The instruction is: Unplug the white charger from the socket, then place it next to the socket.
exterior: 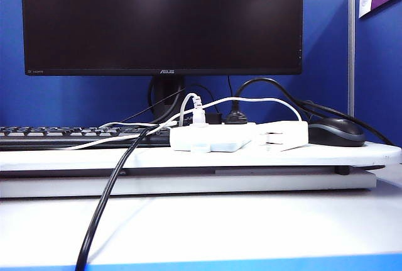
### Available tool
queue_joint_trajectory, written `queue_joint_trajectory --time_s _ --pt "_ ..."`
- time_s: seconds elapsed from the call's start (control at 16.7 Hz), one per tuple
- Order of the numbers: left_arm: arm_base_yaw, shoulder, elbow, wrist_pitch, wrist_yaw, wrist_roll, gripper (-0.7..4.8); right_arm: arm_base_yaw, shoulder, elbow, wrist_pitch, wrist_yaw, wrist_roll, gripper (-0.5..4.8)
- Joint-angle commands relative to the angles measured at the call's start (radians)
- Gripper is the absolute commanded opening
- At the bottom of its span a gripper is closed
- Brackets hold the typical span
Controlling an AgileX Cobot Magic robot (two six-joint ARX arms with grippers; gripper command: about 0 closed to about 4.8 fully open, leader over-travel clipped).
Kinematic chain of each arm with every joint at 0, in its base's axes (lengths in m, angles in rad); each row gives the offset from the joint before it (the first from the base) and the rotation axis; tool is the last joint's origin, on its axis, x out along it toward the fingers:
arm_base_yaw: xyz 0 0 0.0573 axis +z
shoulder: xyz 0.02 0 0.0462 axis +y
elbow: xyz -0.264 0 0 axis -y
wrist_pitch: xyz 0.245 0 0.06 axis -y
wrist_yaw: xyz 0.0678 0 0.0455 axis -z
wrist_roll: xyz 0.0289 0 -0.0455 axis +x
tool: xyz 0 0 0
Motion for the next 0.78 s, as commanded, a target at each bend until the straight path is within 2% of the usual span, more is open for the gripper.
queue_joint_trajectory --time_s 0.06,0.78 --pt "0.001 -0.002 -0.003 -0.006 0.000 0.001 0.04 -0.005 -0.002 -0.011 0.023 -0.045 -0.002 -0.01" --pt "0.001 -0.002 -0.005 -0.004 0.000 0.001 0.03 -0.004 -0.002 -0.010 0.026 -0.043 -0.002 -0.01"
